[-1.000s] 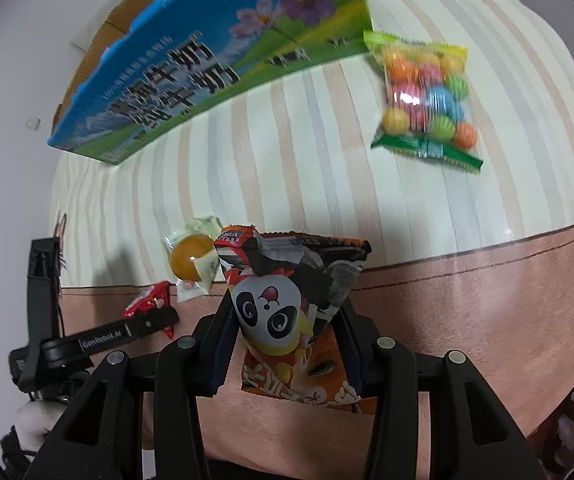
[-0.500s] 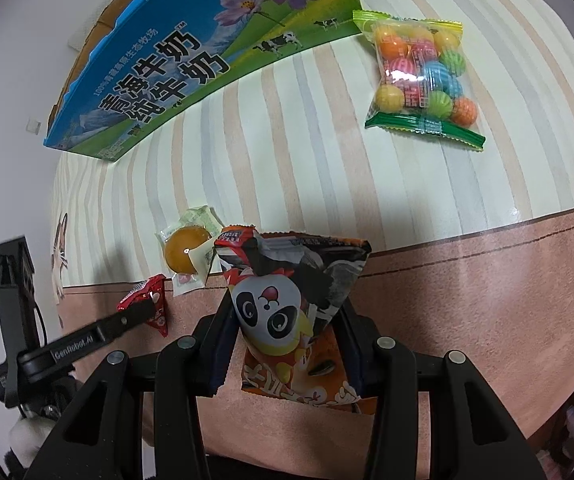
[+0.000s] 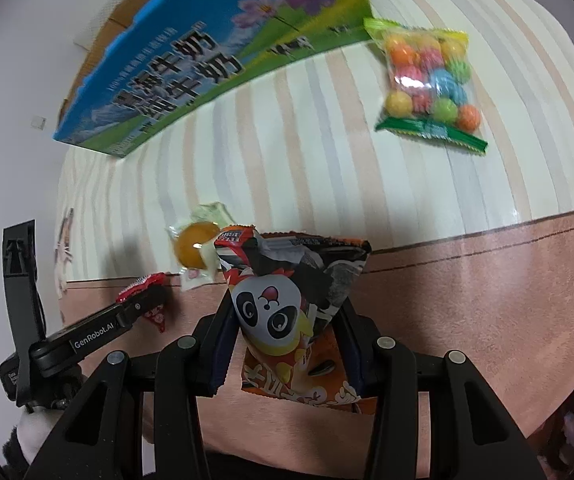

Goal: Organize snacks
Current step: 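Lift the red candy and panda bag off the bed with both tools, then lower both snacks into the box and open both tools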

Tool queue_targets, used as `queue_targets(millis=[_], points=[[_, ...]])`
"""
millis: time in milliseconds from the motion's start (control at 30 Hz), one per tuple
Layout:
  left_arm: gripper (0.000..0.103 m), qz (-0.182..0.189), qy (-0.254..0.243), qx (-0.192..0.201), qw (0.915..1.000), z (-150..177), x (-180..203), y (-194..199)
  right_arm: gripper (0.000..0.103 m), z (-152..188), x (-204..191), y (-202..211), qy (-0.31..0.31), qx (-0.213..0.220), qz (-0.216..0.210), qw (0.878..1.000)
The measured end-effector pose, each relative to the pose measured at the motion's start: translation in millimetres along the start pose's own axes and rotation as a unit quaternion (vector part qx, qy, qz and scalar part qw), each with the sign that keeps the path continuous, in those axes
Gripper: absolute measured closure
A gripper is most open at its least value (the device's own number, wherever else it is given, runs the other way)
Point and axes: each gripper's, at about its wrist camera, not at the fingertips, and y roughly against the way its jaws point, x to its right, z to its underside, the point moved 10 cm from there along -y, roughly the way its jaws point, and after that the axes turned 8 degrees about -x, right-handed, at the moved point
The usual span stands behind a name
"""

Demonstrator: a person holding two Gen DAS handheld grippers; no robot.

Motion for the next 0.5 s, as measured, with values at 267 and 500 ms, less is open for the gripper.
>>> queue_targets(millis=[267,500], points=[[0.059,0.064,-0.011,0.053,0.9965,-16.0,32.1,92.7,0.055,-23.1,-38.4,46.2,0.027,0.032,-0.048,0.998],[0.059,0.099,-0.057,0.110,0.9874,-79.6,64.3,187.4,0.055,-81.4,-72.5,113.7,0.057,0.085,-0.075,0.992]])
